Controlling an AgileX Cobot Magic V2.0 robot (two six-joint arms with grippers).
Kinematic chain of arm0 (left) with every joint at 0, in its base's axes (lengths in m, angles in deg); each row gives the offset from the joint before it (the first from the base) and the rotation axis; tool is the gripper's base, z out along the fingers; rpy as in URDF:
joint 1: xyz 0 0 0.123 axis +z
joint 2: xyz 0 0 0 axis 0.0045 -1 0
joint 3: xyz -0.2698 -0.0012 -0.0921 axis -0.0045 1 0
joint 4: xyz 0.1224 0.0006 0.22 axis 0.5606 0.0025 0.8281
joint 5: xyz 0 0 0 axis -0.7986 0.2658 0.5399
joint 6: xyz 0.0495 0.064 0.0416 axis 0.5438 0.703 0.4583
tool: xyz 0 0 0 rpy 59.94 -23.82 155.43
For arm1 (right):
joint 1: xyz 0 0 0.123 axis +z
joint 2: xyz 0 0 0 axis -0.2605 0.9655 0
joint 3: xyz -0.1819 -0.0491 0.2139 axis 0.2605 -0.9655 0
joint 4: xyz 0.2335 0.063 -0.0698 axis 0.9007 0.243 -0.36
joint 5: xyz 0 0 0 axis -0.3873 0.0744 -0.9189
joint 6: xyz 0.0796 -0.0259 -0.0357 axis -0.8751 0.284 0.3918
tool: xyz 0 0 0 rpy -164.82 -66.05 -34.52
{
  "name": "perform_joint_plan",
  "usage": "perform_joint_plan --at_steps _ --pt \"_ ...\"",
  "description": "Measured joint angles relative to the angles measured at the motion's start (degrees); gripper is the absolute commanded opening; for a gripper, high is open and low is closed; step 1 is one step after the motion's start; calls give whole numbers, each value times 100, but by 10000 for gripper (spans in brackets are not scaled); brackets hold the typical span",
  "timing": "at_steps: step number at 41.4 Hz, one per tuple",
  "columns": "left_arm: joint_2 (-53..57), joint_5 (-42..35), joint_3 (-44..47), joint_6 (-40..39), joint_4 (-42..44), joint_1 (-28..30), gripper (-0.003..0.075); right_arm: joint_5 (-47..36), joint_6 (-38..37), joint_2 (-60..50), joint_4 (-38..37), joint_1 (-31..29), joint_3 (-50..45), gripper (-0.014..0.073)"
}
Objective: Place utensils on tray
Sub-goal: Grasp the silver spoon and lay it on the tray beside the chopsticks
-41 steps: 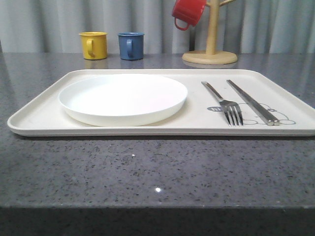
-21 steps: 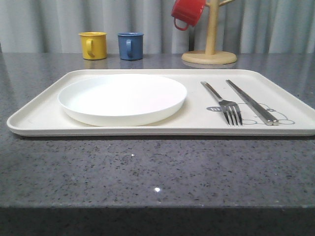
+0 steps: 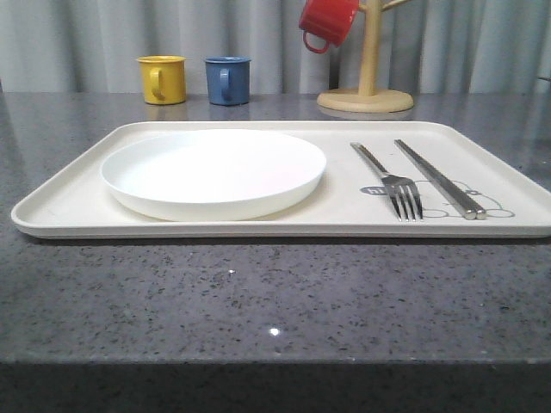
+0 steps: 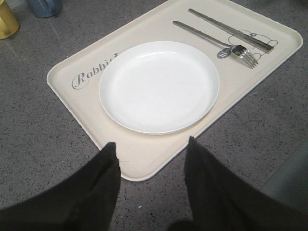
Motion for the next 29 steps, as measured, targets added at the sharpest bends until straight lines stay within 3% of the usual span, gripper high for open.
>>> perform_joint_plan --at_steps 13,29 --pt "0 0 0 0 0 0 302 -126 -1027 87 245 1264 0 38" --pt "0 0 0 0 0 0 302 -390 -1680 780 256 1427 0 38"
